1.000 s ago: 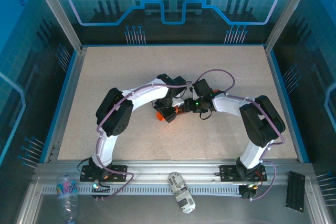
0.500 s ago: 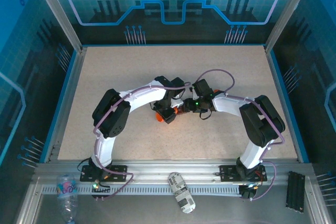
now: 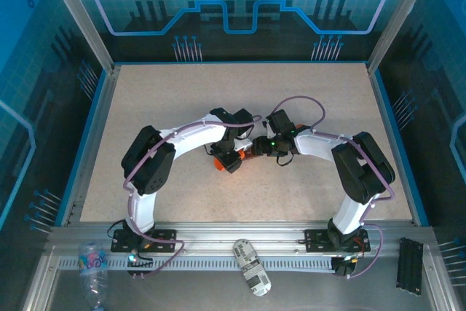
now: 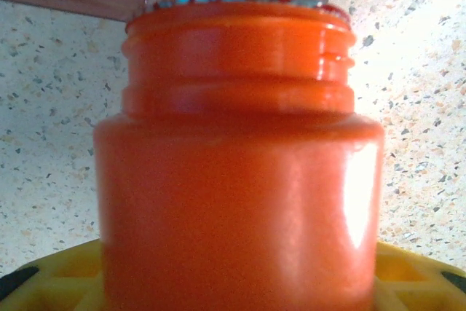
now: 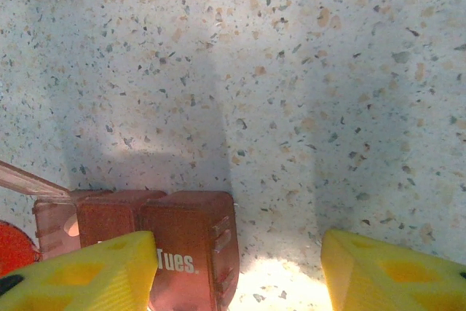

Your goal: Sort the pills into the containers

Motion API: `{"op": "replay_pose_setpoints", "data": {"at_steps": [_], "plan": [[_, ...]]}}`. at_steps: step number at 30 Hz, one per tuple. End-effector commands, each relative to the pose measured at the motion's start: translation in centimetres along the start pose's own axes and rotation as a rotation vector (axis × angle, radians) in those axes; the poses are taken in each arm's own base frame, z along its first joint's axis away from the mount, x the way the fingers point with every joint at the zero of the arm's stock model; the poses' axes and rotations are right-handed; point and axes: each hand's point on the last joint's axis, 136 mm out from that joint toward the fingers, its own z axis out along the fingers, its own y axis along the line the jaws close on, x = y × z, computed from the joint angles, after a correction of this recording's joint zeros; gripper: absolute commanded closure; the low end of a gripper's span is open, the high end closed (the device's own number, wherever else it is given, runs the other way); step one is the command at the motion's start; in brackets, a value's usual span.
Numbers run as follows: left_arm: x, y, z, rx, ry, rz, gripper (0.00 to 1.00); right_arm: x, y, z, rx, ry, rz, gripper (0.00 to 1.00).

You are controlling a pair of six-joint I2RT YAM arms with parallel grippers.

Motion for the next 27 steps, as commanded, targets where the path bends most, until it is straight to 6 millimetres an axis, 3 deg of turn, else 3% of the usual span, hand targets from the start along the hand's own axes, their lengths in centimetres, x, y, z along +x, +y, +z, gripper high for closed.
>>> {"op": "replay_pose_setpoints", "data": {"at_steps": [1,14,27], "plan": [[0.0,-0.4,-1.3,0.021,-0.057,0.008,1.0,2.8,-1.8,1.3,0.084,0.098,0.019,0.38],[-1.7,-1.1,-2.6,0.07,-0.323,-0.001,1.0,2.2,-1.2,0.6,0.07,0.091,0.017,0.38],[-3.3,0.1,-7.7,0.047,-0.705,-0.049,1.0,-1.2,1.5,-3.1,0.011,0.011,0.009,0.36]]}}
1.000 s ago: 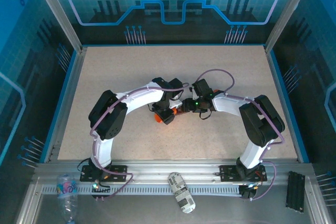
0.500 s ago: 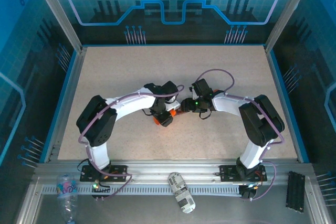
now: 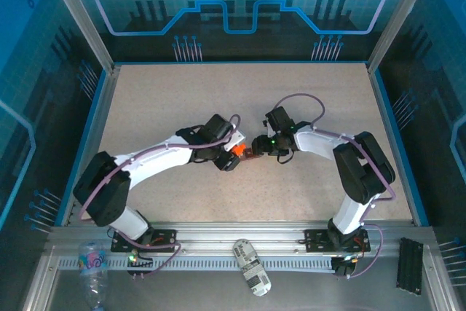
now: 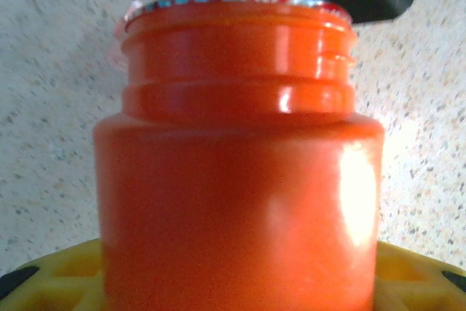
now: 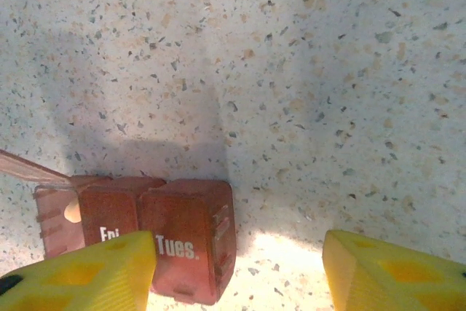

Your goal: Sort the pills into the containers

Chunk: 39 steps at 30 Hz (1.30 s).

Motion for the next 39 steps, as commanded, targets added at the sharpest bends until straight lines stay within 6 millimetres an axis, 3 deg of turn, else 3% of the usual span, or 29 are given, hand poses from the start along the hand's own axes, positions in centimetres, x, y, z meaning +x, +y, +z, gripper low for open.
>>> {"op": "replay_pose_setpoints", "data": {"at_steps": [1,5,8,18,26,31,39], "plan": [[-3.3,0.4,-1.8,0.006,-0.183,-0.039,1.0,-1.5,1.5,-2.5,-0.019,-0.044,-0.004,0.36],[-4.3,0.5,-2.8,0.003,-0.262,-0.047,1.0,-2.6,2.0,-4.1,-0.018,-0.073,-0.01,0.34],[-5.2,0.5,-4.0,-0.001,-0.353,-0.044,1.0,-3.8,1.2,-5.6,0.006,-0.104,-0.005,0.33],[-10.4,-0.4,-9.4,0.035,-0.659,-0.022,1.0,-6.4,-4.9,-8.0,0.117,-0.123,0.088,0.24],[-15.6,-1.7,-15.1,0.093,-0.996,0.04,1.0,-7.3,-8.9,-8.4,0.192,-0.09,0.13,0.2],[-17.0,-2.2,-18.5,0.106,-1.243,0.087,1.0,-7.4,-10.4,-7.7,0.216,-0.042,0.155,0.19],[-16.5,-2.5,-18.8,0.107,-1.305,0.124,1.0,-7.9,-12.6,-5.7,0.265,0.047,0.174,0.19]]}}
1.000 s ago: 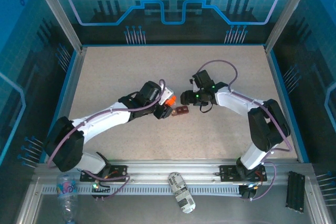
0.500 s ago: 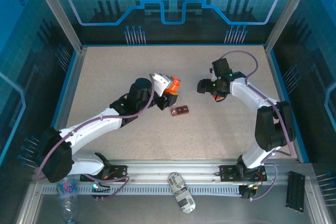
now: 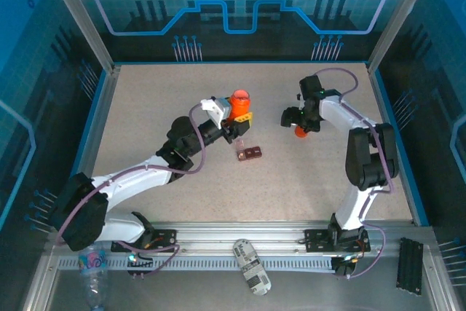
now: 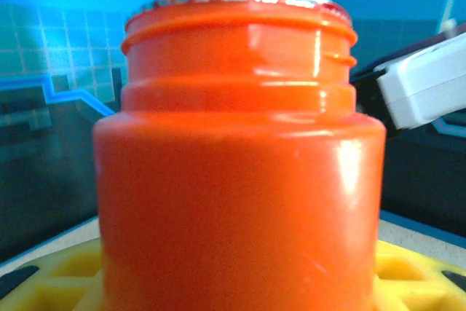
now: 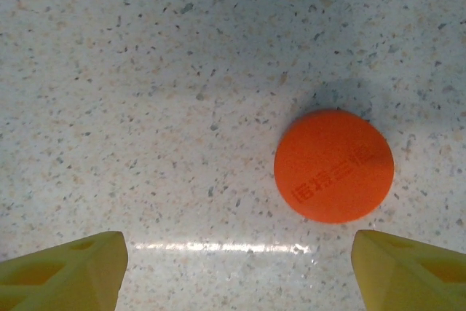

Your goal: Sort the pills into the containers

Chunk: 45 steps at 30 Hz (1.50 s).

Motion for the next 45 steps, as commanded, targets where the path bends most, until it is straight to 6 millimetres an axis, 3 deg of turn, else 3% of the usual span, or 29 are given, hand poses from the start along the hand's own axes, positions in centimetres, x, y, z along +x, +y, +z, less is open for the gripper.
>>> {"op": "replay_pose_setpoints", "data": {"at_steps": [1,11,34,39,45], "plan": [[-2.3,-0.6,-0.6,0.031,-0.127,0.036,1.0,-0.2,-1.6,0.6,0.056,0.05,-0.002,0.19],[-0.6,-1.0,-1.4,0.046,-0.139,0.106,1.0,-1.4,-3.1,2.6,0.093,0.087,0.024,0.21],[0.3,-1.0,-1.6,0.049,-0.131,0.105,1.0,-0.5,-4.7,5.2,0.135,0.145,0.033,0.36],[0.5,-0.9,-1.7,0.041,-0.126,0.102,1.0,-0.5,-4.6,4.9,0.134,0.142,0.029,0.51],[1.5,-0.7,-1.6,0.037,-0.103,0.084,1.0,-0.8,-3.1,2.6,0.096,0.085,0.016,0.56]]}}
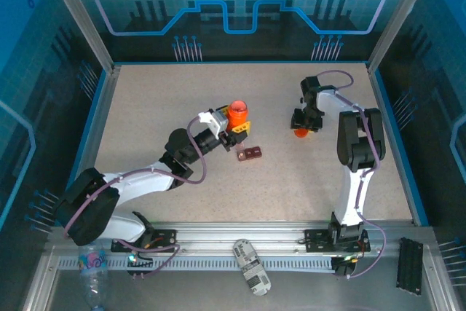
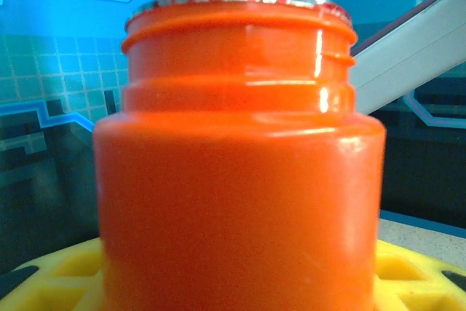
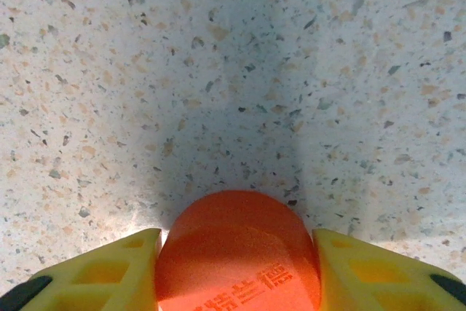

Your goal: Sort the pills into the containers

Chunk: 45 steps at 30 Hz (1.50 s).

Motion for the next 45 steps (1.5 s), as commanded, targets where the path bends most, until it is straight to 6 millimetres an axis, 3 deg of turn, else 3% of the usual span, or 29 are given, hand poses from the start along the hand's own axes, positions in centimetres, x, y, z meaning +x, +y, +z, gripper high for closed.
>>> {"op": "replay_pose_setpoints", "data": {"at_steps": [1,6,11,17,22,28,45], "plan": [[-0.3,0.1,-0.2,-0.002,-0.029,0.01,1.0,0.4,1.0,-2.6,-0.032,-0.037,-0.01,0.57],[2.1,0.1,-0.5,-0.008,0.011,0.003,1.0,1.0,4.6,-7.1,-0.117,-0.118,-0.076,0.57],[4.5,-0.1,-1.2,-0.002,0.025,0.011,1.0,2.0,8.9,-14.2,-0.206,-0.229,-0.201,0.57],[7.2,-0.9,-1.9,0.06,0.057,-0.036,1.0,3.5,11.5,-22.2,-0.357,-0.315,-0.283,0.57],[8.9,-1.9,-2.1,0.139,0.101,-0.081,1.0,5.3,13.7,-26.0,-0.494,-0.299,-0.378,0.57],[9.8,-1.5,-2.1,0.197,0.127,-0.149,1.0,7.3,16.1,-27.2,-0.552,-0.23,-0.533,0.57],[11.0,-1.9,-1.9,0.313,0.241,-0.211,1.0,10.7,20.2,-26.0,-0.571,-0.116,-0.753,0.57]]}}
